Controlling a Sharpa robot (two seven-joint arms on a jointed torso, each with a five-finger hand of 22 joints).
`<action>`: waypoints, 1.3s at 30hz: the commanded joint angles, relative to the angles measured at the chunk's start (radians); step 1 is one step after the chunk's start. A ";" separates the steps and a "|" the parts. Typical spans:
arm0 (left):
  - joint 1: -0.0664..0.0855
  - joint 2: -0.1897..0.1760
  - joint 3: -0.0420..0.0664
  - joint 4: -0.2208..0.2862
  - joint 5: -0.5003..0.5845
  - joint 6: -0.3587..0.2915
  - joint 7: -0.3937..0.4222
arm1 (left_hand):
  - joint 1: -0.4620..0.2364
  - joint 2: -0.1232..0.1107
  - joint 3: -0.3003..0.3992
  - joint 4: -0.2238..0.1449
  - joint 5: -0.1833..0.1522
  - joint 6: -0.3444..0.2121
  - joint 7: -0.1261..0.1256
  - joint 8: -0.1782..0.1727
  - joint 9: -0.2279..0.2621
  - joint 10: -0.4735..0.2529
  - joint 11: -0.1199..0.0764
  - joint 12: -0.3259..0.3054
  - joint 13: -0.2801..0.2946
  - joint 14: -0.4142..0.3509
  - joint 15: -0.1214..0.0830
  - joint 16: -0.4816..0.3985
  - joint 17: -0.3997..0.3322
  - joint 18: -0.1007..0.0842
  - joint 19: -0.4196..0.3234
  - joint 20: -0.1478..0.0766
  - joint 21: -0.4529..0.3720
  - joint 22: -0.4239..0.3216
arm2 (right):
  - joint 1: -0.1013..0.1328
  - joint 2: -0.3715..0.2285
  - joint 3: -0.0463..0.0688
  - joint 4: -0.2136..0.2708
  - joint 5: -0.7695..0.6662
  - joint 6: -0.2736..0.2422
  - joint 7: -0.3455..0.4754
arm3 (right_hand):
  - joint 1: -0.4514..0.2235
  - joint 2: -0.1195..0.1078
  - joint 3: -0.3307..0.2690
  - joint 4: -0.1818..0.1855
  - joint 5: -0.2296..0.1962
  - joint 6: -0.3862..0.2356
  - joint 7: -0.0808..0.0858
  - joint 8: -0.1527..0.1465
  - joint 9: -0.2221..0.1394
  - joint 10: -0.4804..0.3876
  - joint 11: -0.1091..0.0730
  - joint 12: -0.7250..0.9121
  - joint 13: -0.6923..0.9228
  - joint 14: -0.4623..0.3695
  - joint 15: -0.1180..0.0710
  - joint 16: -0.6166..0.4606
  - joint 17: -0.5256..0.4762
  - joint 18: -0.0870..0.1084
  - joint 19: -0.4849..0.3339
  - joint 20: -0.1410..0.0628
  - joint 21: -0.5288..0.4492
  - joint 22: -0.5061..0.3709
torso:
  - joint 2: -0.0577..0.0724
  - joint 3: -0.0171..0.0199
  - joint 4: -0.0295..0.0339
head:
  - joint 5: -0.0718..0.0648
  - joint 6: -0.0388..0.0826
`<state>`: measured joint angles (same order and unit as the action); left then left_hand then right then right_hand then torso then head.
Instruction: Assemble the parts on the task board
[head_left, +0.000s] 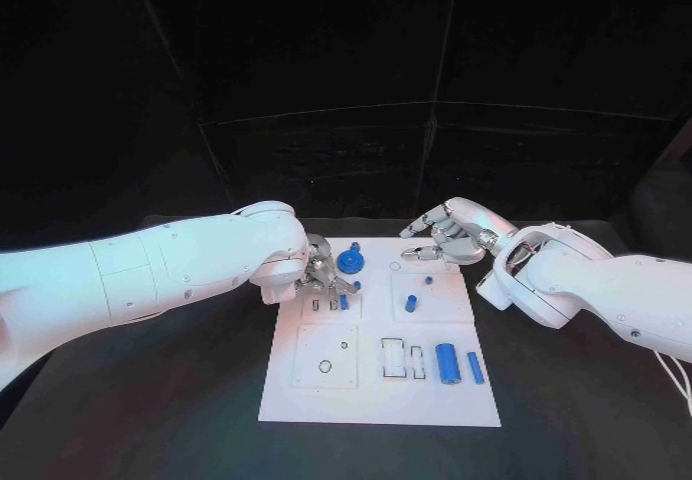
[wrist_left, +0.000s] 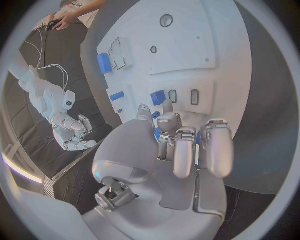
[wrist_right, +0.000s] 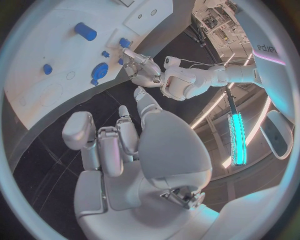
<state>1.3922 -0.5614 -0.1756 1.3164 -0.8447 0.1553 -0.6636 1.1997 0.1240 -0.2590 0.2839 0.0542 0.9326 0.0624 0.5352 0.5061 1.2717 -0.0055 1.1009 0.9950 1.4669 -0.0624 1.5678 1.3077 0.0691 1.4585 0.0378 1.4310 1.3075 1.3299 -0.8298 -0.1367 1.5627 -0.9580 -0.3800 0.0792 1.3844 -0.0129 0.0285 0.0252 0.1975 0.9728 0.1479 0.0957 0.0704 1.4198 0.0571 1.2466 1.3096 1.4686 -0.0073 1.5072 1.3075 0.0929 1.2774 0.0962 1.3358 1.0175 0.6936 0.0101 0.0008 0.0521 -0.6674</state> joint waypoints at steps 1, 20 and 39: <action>0.002 0.007 0.000 -0.006 -0.012 0.026 -0.014 | 0.013 -0.001 0.006 -0.002 0.004 -0.008 0.002 0.009 0.003 -0.002 -0.002 0.007 0.001 0.104 -0.008 0.003 0.263 -0.019 0.024 0.000 0.005 0.014 | 0.002 0.002 0.000 0.000 -0.006 0.010 -0.004 | 0.004 -0.001 -0.003 -0.003 0.004 0.004 0.001 -0.007 -0.001 -0.008 0.002 -0.005 0.012 0.070 -0.006 -0.005 0.122 0.012 -0.006 0.000 -0.004 -0.001 | 0.000 -0.0009 0.0002 | -0.001 -0.002; 0.001 0.023 0.000 -0.004 -0.044 0.056 -0.028 | 0.045 -0.001 0.043 -0.007 0.005 -0.019 0.000 0.028 0.022 0.003 -0.004 0.017 0.008 0.104 -0.010 0.003 0.263 -0.022 0.029 -0.001 0.013 0.031 | 0.002 0.007 0.000 -0.003 -0.001 0.004 -0.007 | 0.002 0.001 -0.005 -0.001 0.006 0.004 0.001 -0.007 -0.001 -0.008 0.002 -0.006 0.012 0.069 -0.006 -0.006 0.122 0.012 -0.007 0.000 -0.005 -0.003 | -0.001 0.0001 0.0007 | -0.001 -0.011; 0.001 0.037 0.000 -0.011 -0.045 0.063 -0.022 | 0.100 -0.005 0.107 -0.032 0.005 -0.026 -0.004 0.041 0.036 0.010 -0.008 0.029 0.019 0.104 -0.013 0.003 0.263 -0.024 0.032 -0.004 0.021 0.045 | 0.002 0.013 0.000 -0.007 0.003 0.003 -0.007 | 0.001 0.002 -0.005 0.000 0.008 0.004 0.001 -0.008 -0.001 -0.008 0.002 -0.007 0.011 0.069 -0.006 -0.006 0.121 0.012 -0.007 0.000 -0.005 -0.003 | -0.001 -0.0001 0.0007 | -0.001 -0.016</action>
<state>1.3918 -0.5256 -0.1757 1.3065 -0.8816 0.2061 -0.6824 1.2953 0.1192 -0.1555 0.2511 0.0543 0.9145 0.0587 0.5704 0.5408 1.2778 -0.0114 1.1233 1.0126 1.4669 -0.0696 1.5677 1.3075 0.0601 1.4617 0.0346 1.4463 1.3079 1.3299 -0.8181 -0.1368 1.5555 -0.9584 -0.3767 0.0694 1.3844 -0.0129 0.0274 0.0242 0.2018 0.9728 0.1479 0.0922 0.0707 1.4200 0.0572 1.2428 1.3100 1.4685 -0.0071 1.5072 1.3073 0.0929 1.2775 0.0962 1.3358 1.0158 0.6927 0.0101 0.0018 0.0514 -0.6826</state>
